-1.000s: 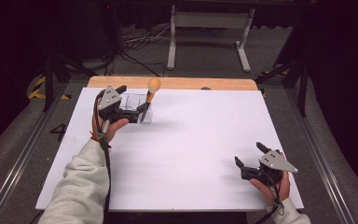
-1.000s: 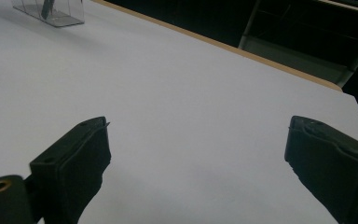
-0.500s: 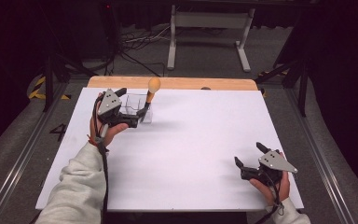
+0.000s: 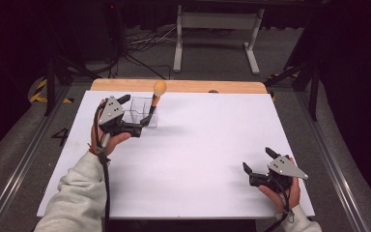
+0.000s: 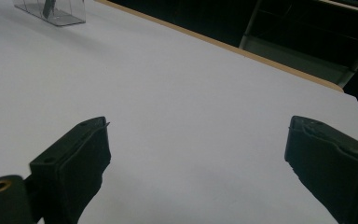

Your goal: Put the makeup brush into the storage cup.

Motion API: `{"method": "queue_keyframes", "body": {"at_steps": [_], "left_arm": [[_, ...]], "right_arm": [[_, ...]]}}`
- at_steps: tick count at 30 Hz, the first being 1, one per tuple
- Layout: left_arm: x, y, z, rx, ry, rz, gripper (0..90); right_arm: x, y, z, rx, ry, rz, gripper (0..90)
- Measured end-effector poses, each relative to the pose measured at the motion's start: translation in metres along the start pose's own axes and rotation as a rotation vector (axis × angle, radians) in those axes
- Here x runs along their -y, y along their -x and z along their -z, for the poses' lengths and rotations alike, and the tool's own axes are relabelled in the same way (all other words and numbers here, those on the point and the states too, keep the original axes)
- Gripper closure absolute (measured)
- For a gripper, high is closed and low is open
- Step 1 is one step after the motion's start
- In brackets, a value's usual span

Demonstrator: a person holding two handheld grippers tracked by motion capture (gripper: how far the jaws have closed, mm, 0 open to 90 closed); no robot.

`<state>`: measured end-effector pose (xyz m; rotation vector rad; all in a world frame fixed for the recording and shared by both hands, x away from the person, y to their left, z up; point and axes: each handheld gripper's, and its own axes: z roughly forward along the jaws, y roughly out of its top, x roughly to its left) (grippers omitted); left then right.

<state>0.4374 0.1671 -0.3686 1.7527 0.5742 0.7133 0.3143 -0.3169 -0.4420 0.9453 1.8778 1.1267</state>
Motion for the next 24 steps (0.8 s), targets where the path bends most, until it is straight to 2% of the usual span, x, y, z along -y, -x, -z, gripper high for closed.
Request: {"method": "queue_keyframes", "body": {"at_steps": [9,13,23,24], "left_arm": [[0.005,0.006,0.005,0.006,0.002,-0.02,2.4],[0.008,0.006,0.009,0.008,0.003,-0.009,2.4],[0.013,0.01,0.018,0.006,-0.01,-0.033,2.7],[0.014,0.01,0.02,0.006,-0.017,-0.044,2.8]], "right_arm": [[0.0,0.0,0.0,-0.003,-0.001,0.001,7.4],[-0.001,-0.001,0.0,-0.003,0.004,0.0,7.4],[-0.001,-0.001,0.0,-0.004,0.003,0.001,7.4],[-0.001,-0.001,0.0,-0.004,0.003,0.004,7.4]]}}
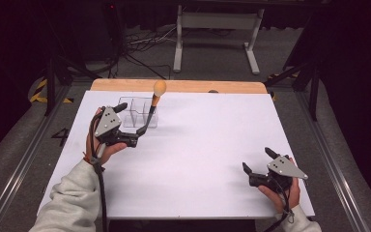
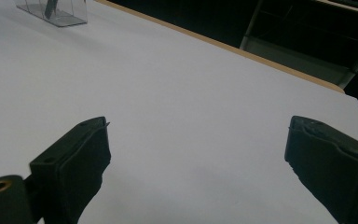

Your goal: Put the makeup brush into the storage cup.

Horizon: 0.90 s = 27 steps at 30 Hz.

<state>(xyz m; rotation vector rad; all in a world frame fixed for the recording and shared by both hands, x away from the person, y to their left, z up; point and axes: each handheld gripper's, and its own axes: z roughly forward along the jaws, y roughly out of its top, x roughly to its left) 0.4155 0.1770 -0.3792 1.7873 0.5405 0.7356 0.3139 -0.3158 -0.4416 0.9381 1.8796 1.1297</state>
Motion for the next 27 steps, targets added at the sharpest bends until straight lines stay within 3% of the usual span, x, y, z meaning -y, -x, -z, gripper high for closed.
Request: {"method": "queue_keyframes", "body": {"at_steps": [27], "left_arm": [[0.011,0.014,0.018,0.021,-0.012,-0.037,2.5]], "right_arm": [[0.0,0.0,0.0,0.0,0.002,0.003,7.4]]}}
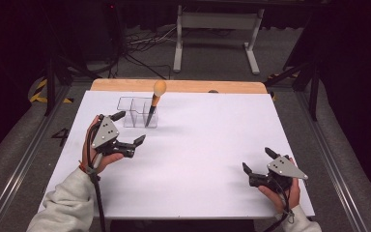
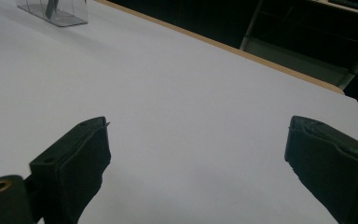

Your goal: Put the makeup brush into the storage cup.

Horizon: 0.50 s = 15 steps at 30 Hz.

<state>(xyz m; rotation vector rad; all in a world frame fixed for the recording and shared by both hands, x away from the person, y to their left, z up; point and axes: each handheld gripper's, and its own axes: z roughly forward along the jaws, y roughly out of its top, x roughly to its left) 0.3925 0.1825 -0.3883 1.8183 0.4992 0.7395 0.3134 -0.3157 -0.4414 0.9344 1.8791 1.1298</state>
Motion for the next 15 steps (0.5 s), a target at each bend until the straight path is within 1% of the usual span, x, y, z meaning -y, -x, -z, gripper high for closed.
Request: {"method": "queue_keyframes", "body": {"at_steps": [5,7,9,11,12,15], "left_arm": [[0.004,0.003,0.006,0.004,-0.012,-0.01,2.6],[0.005,0.003,0.007,0.009,-0.012,-0.006,2.6],[0.006,0.004,0.009,0.006,-0.011,-0.014,2.7],[0.008,0.005,0.01,0.005,-0.013,-0.01,2.7],[0.009,0.005,0.011,0.007,-0.019,-0.018,2.7],[0.013,0.006,0.012,0.009,-0.027,-0.019,2.8]], "right_arm": [[0.0,0.0,0.0,0.0,0.0,0.0,7.4],[0.0,0.0,0.0,0.0,0.0,0.0,7.4],[0.0,0.0,0.0,-0.002,0.0,0.001,7.4],[0.0,0.0,0.0,-0.001,0.0,0.001,7.4],[0.0,0.0,0.0,-0.001,0.0,0.001,7.4],[0.0,0.0,0.0,0.001,0.001,0.002,7.4]]}}
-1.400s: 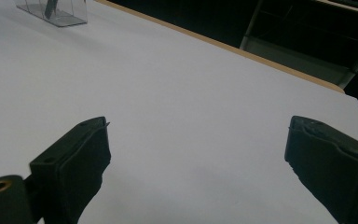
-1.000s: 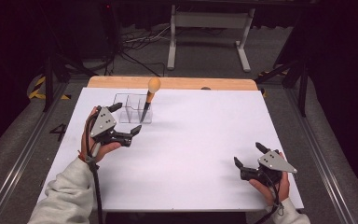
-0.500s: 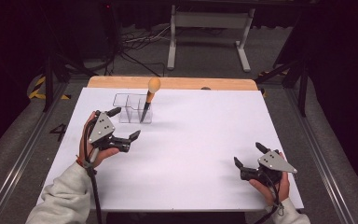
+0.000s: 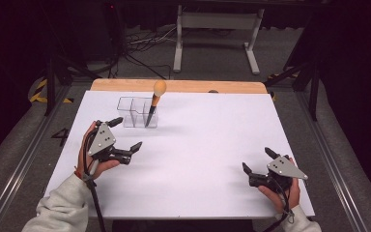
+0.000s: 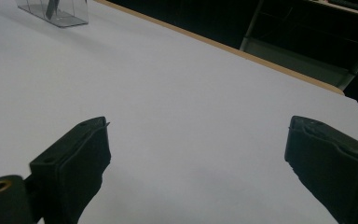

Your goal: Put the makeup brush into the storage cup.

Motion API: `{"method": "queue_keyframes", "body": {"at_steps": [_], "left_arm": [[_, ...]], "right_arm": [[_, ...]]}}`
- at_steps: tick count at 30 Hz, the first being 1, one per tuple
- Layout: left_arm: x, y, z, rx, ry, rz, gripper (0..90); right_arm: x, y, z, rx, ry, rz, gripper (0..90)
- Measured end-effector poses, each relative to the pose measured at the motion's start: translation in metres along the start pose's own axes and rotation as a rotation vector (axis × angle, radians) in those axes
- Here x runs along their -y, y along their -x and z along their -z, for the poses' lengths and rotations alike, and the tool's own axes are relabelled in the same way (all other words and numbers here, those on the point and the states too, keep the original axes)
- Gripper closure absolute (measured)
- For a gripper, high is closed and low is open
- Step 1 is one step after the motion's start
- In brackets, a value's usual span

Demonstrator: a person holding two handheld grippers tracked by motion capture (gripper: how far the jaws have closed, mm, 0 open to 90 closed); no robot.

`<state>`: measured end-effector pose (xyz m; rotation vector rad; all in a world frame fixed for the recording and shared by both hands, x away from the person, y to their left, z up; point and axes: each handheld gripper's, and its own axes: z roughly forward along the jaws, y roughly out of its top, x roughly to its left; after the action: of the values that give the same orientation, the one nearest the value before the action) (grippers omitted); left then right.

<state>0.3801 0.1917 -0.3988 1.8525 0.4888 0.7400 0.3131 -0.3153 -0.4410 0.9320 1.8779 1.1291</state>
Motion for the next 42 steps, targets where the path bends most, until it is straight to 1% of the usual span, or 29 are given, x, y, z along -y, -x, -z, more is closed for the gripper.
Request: {"method": "queue_keyframes", "body": {"at_steps": [3,4,6,7,11,13,14,17,20,21,24,25,31,33,34,36,37,42], "left_arm": [[0.003,0.0,0.003,0.007,-0.012,0.0,2.8],[0.005,0.001,0.004,0.004,-0.006,0.006,2.7],[0.007,0.002,0.006,0.007,-0.01,0.01,2.8],[0.008,0.002,0.007,0.006,-0.016,0.006,2.8],[0.011,0.003,0.011,0.009,-0.018,0.018,2.8],[0.013,0.003,0.013,0.008,-0.019,0.016,2.8],[0.015,0.003,0.014,0.009,-0.025,0.021,2.9],[0.019,0.004,0.017,0.003,-0.04,0.016,3.1],[0.023,0.004,0.018,0.009,-0.048,0.032,3.2],[0.023,0.004,0.019,0.011,-0.054,0.029,3.2],[0.027,0.006,0.02,0.014,-0.06,0.04,3.2],[0.028,0.006,0.021,0.014,-0.062,0.035,3.2],[0.035,0.009,0.027,0.022,-0.084,0.049,3.3],[0.038,0.01,0.029,0.019,-0.096,0.041,3.3],[0.039,0.011,0.03,0.023,-0.098,0.052,3.3],[0.042,0.011,0.032,0.021,-0.106,0.061,3.3],[0.043,0.012,0.034,0.02,-0.106,0.064,3.3],[0.051,0.012,0.041,0.027,-0.102,0.105,3.5]], "right_arm": [[0.0,0.0,0.0,0.0,0.001,-0.003,7.4],[0.0,0.0,0.0,0.0,0.001,-0.003,7.4],[0.0,0.0,0.0,-0.001,0.0,0.0,7.4],[0.0,0.0,0.0,-0.001,0.0,0.0,7.4],[0.0,-0.001,0.0,-0.001,0.0,0.005,7.4],[-0.001,-0.001,0.0,0.001,-0.001,0.01,7.4],[0.0,-0.001,0.0,0.001,0.0,0.006,7.4],[0.0,-0.001,0.0,0.001,-0.002,0.009,7.4],[0.0,-0.002,0.001,0.003,-0.006,0.013,7.4],[0.0,-0.002,0.001,0.003,-0.004,0.014,7.4],[0.0,-0.002,0.002,0.004,-0.003,0.014,7.4],[0.0,-0.002,0.002,0.005,-0.004,0.014,7.4],[0.0,-0.003,0.003,0.008,-0.002,0.025,7.4],[0.0,-0.002,0.003,0.009,-0.003,0.025,7.4],[0.0,-0.002,0.004,0.01,-0.001,0.025,7.4],[0.0,-0.002,0.004,0.009,-0.001,0.024,7.4],[0.0,-0.002,0.004,0.01,-0.001,0.024,7.4],[0.001,-0.001,0.004,0.011,0.0,0.028,7.4]]}}
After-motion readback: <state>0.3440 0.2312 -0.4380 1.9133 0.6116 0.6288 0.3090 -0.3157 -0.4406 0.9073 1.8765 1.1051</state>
